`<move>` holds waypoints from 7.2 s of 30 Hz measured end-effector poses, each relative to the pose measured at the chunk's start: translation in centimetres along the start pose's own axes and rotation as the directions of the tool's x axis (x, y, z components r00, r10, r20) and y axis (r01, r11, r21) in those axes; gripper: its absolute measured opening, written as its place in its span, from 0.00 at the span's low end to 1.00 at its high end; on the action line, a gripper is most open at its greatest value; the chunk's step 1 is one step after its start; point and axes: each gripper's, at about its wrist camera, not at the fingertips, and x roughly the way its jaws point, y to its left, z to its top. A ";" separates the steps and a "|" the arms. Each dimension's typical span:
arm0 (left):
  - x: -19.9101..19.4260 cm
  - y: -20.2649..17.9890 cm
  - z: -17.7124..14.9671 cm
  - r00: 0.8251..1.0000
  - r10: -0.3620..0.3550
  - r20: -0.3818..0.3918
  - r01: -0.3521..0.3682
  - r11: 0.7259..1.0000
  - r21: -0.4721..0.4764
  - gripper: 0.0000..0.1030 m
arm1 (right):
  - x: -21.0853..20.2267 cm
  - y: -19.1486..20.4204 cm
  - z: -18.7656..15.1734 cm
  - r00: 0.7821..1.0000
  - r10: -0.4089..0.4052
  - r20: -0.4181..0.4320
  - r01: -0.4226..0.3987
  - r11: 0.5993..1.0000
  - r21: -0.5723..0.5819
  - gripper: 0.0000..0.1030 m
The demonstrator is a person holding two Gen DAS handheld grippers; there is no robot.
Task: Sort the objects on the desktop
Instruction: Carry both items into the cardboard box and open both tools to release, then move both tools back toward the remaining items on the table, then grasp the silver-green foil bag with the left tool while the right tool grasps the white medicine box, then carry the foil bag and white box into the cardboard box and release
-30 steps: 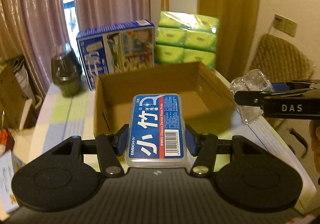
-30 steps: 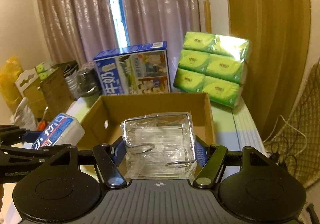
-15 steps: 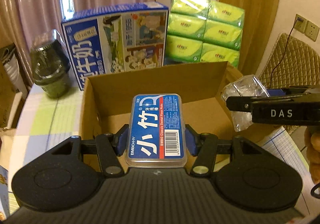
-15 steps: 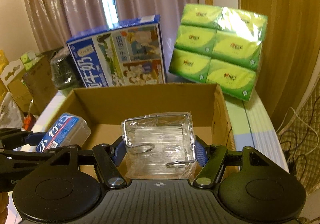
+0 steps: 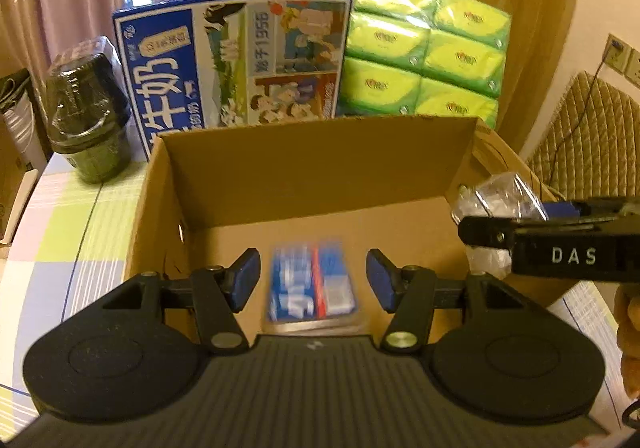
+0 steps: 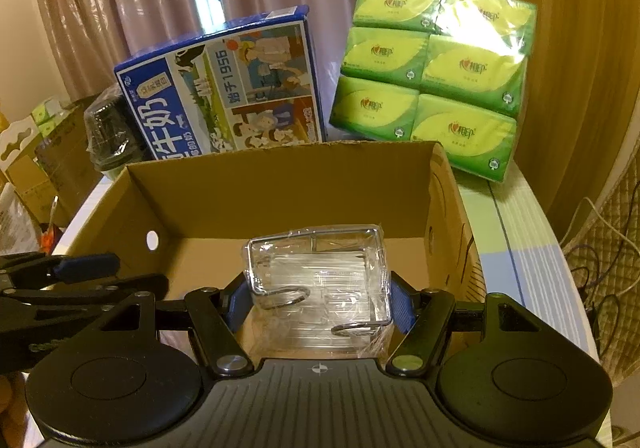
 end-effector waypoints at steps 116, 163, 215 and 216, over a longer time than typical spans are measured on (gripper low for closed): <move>-20.8 1.4 -26.4 0.983 0.078 -0.169 -0.105 0.982 -0.157 0.85 | -15.7 11.7 -29.0 0.968 0.110 -0.225 -0.177 0.935 -0.307 0.22; -13.6 1.2 -24.8 0.921 0.057 -0.385 -0.012 0.993 0.120 0.48 | -10.7 12.4 -26.3 0.966 0.088 -0.241 -0.156 0.948 -0.277 0.22; -23.3 -5.4 -15.2 0.968 -0.022 -0.250 0.047 0.995 0.092 0.43 | -23.5 7.4 -16.7 0.997 0.060 -0.049 -0.065 0.992 -0.111 0.22; -23.1 -5.5 -15.0 0.967 -0.022 -0.253 0.048 0.994 0.097 0.43 | -23.3 7.3 -16.4 0.997 0.061 -0.048 -0.066 0.992 -0.109 0.22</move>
